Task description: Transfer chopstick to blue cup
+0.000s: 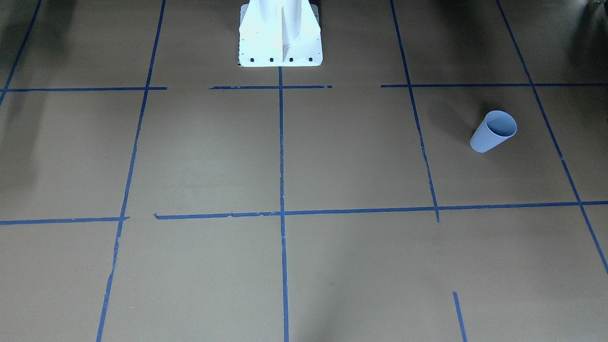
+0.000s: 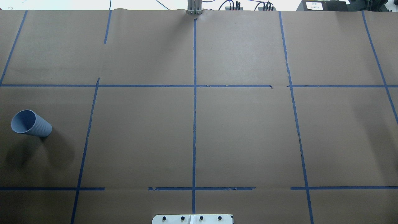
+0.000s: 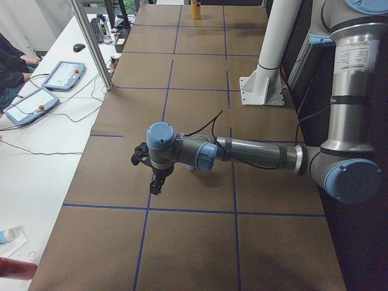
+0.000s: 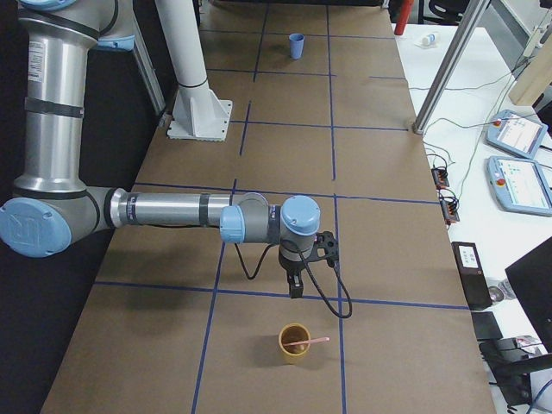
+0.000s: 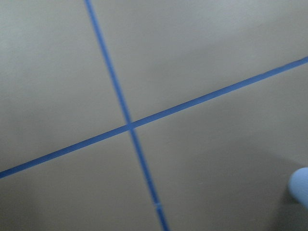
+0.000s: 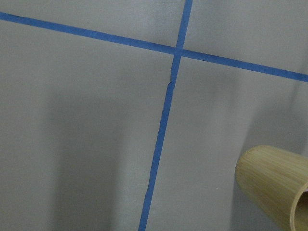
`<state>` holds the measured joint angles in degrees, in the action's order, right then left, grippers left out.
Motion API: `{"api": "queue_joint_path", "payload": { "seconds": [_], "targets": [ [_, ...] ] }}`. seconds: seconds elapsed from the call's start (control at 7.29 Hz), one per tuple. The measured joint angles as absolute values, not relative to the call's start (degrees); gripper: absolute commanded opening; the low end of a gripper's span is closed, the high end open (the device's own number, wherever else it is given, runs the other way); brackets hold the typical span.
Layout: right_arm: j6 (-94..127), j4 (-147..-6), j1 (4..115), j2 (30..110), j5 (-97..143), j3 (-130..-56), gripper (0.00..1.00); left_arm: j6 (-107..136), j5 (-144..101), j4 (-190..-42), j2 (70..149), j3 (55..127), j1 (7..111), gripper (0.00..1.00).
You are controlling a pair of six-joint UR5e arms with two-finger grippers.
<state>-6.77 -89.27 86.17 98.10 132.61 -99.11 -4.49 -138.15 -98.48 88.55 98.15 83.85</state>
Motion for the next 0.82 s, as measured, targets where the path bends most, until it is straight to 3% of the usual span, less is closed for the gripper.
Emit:
{"api": "queue_joint_path", "payload": {
  "seconds": [0.82],
  "targets": [
    [-6.8, -89.3, 85.3, 98.0, 132.6, -99.1, 1.0, 38.6, -130.1, -116.4, 81.1, 104.8, 62.9, 1.0]
  ]
}}
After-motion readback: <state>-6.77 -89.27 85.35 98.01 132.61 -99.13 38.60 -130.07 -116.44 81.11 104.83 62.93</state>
